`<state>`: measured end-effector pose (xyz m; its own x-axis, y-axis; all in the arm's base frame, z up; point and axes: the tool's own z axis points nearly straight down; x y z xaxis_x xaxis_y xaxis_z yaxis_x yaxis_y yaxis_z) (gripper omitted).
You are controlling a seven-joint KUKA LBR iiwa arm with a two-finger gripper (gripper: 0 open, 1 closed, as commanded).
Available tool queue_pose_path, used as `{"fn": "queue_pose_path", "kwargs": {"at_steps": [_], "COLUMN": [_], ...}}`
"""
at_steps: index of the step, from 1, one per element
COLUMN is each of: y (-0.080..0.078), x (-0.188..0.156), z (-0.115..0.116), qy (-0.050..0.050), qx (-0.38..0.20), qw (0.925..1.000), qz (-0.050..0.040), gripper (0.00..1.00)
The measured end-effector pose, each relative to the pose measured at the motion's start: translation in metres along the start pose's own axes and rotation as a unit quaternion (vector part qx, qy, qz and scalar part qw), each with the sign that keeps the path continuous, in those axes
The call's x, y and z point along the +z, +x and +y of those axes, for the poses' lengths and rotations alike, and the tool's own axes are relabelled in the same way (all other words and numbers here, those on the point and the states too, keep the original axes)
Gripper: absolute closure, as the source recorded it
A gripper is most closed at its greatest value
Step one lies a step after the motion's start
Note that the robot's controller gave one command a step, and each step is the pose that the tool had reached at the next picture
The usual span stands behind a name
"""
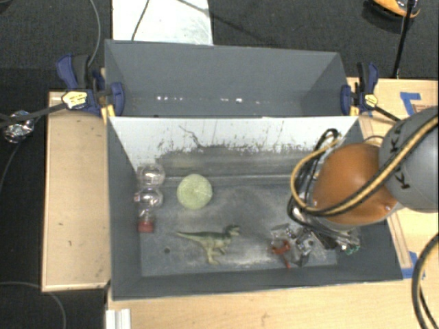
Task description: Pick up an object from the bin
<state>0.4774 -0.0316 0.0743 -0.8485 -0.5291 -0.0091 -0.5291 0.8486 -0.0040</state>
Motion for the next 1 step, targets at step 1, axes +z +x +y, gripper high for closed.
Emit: {"fn": "queue_pose_path", "kwargs": {"at_steps": [1], "y": [0.0002], "x": [-0.0093], "z": [0.0003], "qy": [0.0], "qx": [0.0], "qw": [1.0], "qz": [-0.0001], "gripper": [1.0]}}
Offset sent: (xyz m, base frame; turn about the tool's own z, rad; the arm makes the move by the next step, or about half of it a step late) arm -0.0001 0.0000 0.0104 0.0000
